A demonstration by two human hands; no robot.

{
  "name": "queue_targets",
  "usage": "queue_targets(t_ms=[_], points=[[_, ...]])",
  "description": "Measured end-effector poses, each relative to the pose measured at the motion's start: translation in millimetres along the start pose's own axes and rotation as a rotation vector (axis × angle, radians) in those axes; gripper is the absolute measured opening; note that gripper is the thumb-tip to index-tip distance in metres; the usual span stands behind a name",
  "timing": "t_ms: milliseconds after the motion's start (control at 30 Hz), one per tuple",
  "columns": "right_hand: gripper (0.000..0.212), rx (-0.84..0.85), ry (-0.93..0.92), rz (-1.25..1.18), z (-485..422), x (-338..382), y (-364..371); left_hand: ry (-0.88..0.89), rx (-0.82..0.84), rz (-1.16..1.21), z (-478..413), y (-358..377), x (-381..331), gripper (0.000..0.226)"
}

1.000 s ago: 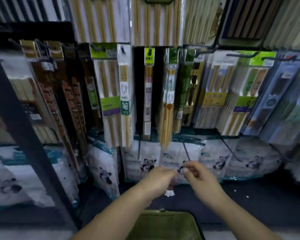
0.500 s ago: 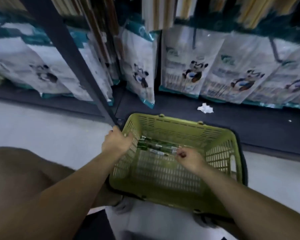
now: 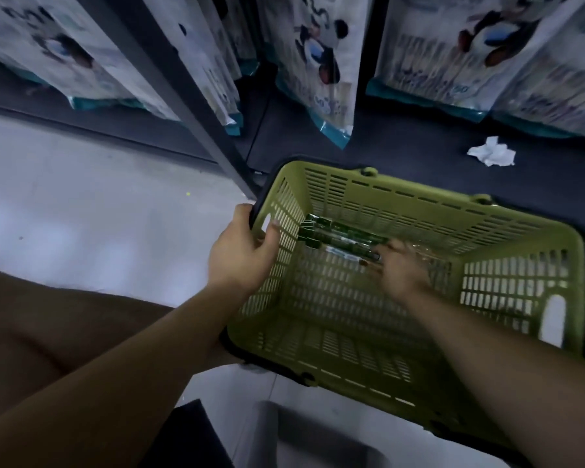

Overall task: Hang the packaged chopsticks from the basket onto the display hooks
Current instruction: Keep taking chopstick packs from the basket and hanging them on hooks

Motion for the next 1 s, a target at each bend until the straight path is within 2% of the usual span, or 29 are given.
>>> queue_targets(t_ms=[200,433,533,633,700,767,833,867,933,1000], points=[[0.042,-0.029,-0.005,0.233,-4,3,17,0.004,-0.015,-0.020,-2,2,0,0.024],[0.046,-0.031,-0.031,0.246,-1,6,22,0.005,-0.003,-0.025,-2,1,-2,0.019],[0.041,-0.014,-0.076,0.308,2,6,24,0.007,0.007,-0.012,-2,0,-1,0.018],[0.033,0.021,-0.072,0.270,7,5,24,-0.011,0.049,0.005,-4,-1,-1,0.018],[0.014,0.077,-0.029,0.073,12,7,16,-0.027,0.095,0.043,-3,-4,-3,0.032],[0.006,0.140,-0.016,-0.217,19,15,3,0.135,-0.002,-0.053,2,-10,-9,0.052],[0.013,0.177,-0.062,-0.503,31,29,-17,0.366,-0.152,-0.145,11,-13,-21,0.045],[0.017,0.199,-0.090,-0.641,38,40,-29,0.393,-0.150,-0.107,15,-13,-27,0.037],[0.020,0.243,-0.158,-0.825,50,62,-51,0.269,-0.023,0.037,19,-10,-39,0.027],[0.021,0.282,-0.240,-0.954,60,85,-65,0.051,0.183,0.189,19,-4,-46,0.026]])
Point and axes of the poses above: each hand's wrist, its own z-axis away from the middle knuckle, its own y-axis out of the palm, x = y × z, the point moved 1 cm from there along -z, towards the middle knuckle, and after that the axes turned 4 degrees about y, right-handed, at the moved point
